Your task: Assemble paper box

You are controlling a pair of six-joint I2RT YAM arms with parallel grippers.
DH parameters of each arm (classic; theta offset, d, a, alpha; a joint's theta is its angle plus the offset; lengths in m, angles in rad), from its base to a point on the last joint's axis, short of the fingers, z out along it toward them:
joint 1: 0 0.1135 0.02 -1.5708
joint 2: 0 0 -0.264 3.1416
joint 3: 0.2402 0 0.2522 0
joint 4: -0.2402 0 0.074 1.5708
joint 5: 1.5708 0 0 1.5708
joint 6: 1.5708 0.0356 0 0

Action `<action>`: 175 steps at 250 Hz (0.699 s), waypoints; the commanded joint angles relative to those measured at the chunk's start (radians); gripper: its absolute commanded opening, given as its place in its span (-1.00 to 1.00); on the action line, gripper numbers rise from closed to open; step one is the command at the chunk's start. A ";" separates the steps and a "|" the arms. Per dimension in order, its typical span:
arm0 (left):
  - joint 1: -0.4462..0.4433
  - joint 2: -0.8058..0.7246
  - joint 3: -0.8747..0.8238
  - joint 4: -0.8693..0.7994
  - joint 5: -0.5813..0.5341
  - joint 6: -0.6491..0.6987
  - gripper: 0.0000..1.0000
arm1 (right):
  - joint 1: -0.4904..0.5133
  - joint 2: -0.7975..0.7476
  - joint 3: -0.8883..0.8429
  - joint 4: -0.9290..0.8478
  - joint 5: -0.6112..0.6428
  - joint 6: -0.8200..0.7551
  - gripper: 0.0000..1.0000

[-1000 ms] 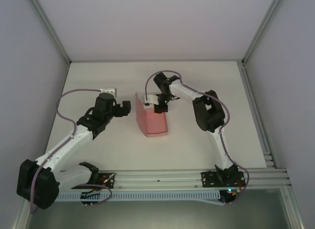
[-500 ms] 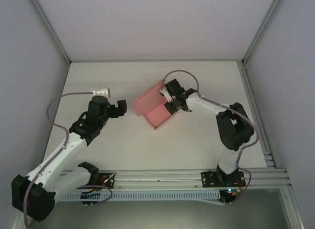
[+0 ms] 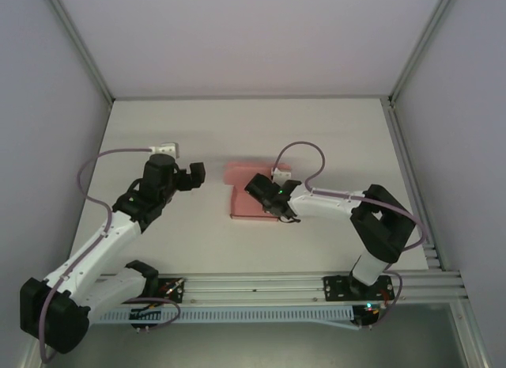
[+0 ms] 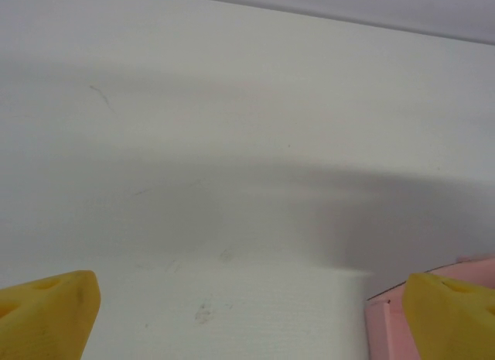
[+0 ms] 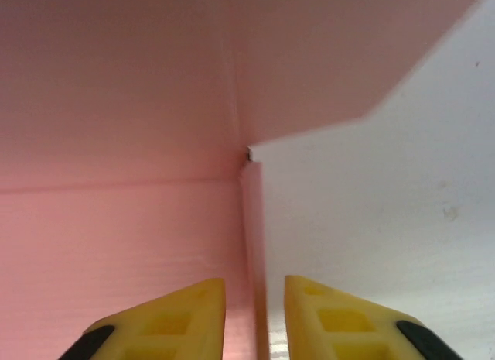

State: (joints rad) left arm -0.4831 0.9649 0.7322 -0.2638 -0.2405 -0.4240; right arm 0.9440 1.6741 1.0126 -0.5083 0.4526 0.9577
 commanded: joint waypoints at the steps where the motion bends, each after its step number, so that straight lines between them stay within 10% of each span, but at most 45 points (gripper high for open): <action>1: 0.008 0.008 0.008 0.032 0.067 0.029 0.99 | 0.004 0.010 0.026 -0.021 0.074 0.063 -0.35; 71: 0.008 0.080 0.019 0.094 0.253 0.174 0.99 | 0.004 -0.146 -0.012 0.028 0.117 -0.077 0.18; 92: 0.007 0.135 0.032 0.119 0.383 0.291 0.99 | -0.003 -0.250 -0.073 0.148 0.121 -0.270 0.63; 122: 0.006 0.221 0.068 0.149 0.489 0.395 0.99 | -0.102 -0.393 -0.147 0.326 -0.051 -0.616 0.99; 175: 0.006 0.415 0.174 0.147 0.589 0.547 0.91 | -0.309 -0.504 -0.200 0.397 -0.526 -1.066 0.97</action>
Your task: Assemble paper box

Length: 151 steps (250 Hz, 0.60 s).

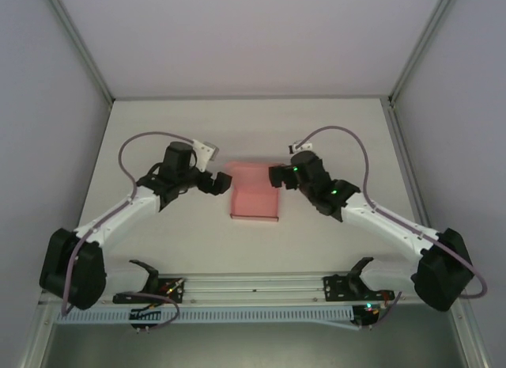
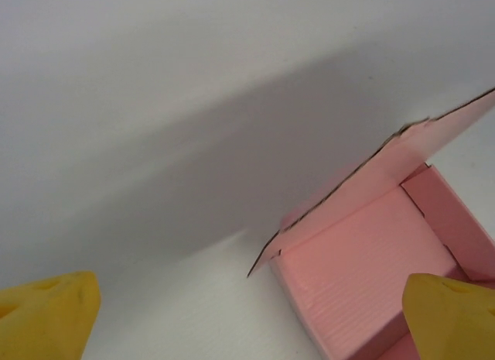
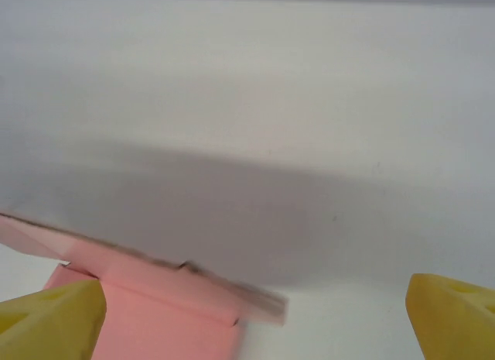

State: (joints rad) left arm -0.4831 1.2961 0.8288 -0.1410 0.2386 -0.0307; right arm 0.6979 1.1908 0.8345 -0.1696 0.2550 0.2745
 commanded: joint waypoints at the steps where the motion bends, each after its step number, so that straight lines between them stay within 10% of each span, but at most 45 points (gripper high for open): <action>1: 0.006 0.087 0.079 0.023 0.111 0.157 0.91 | -0.066 -0.020 -0.021 0.056 -0.335 -0.390 0.97; 107: 0.004 0.242 0.201 -0.144 0.247 0.410 0.24 | -0.200 0.201 0.152 -0.183 -0.562 -0.596 0.70; 151: 0.006 0.271 0.237 -0.183 0.245 0.425 -0.04 | -0.205 0.289 0.236 -0.302 -0.581 -0.672 0.05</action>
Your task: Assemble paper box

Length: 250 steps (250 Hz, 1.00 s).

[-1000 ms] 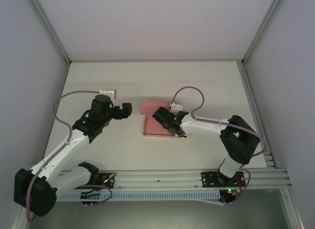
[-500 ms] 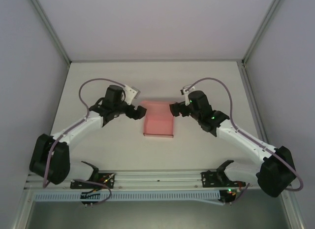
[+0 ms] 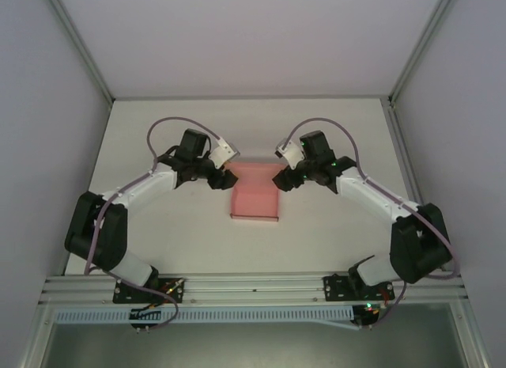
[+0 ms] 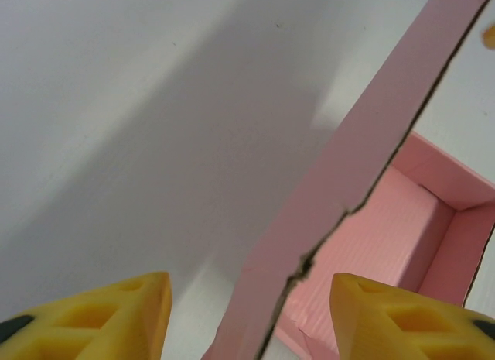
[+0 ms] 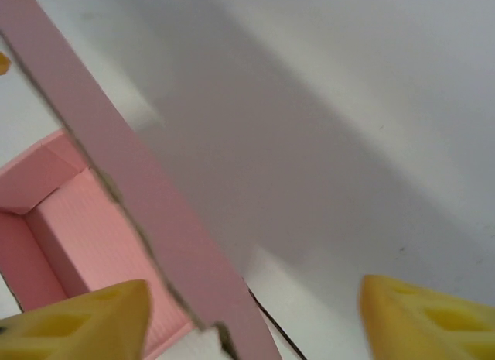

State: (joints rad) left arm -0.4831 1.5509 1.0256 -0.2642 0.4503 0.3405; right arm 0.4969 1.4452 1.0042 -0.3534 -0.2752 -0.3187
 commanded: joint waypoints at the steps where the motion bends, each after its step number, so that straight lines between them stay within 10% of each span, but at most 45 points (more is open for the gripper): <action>1: 0.006 0.017 0.040 -0.060 0.033 0.054 -0.05 | -0.004 0.036 0.067 -0.119 -0.051 -0.079 0.02; 42: 0.003 0.008 0.046 -0.064 -0.008 0.032 -1.00 | -0.004 0.039 0.078 -0.146 -0.022 -0.073 -0.81; 101: -0.076 -0.026 0.045 -0.007 -0.296 -0.100 -1.00 | 0.007 0.037 0.091 -0.105 0.065 0.053 -1.00; 148: -0.126 -0.061 0.024 0.132 -0.601 -0.513 -1.00 | 0.085 0.043 0.050 0.097 0.400 0.405 -1.00; 250: -0.181 -0.008 -0.010 0.335 -0.802 -0.838 -1.00 | 0.251 0.162 0.081 0.309 0.724 0.817 -1.00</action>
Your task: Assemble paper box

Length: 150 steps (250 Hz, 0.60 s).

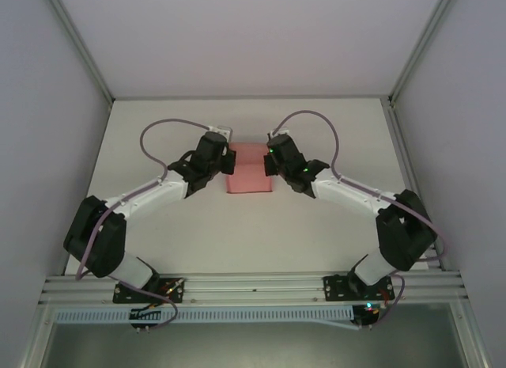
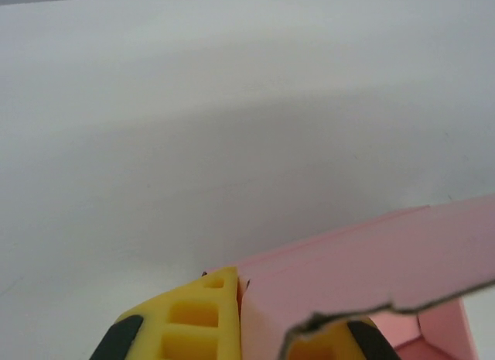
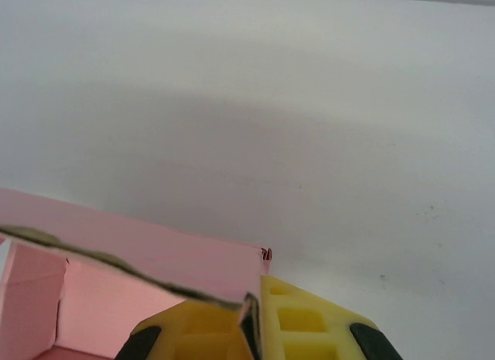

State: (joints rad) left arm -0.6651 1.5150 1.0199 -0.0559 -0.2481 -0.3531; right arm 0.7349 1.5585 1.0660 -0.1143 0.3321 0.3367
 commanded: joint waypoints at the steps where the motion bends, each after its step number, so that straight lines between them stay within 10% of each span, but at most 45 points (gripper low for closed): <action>1: 0.001 0.030 -0.004 0.127 -0.104 -0.146 -1.00 | 0.012 0.051 0.020 0.068 0.117 0.166 -1.00; 150: -0.004 0.065 -0.148 0.321 -0.058 -0.198 -0.96 | 0.026 0.089 -0.077 0.165 0.136 0.323 -1.00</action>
State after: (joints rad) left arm -0.6762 1.5867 0.9108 0.1642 -0.3016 -0.4816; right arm 0.7540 1.6634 1.0557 -0.0105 0.4194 0.6140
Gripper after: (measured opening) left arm 0.052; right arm 0.051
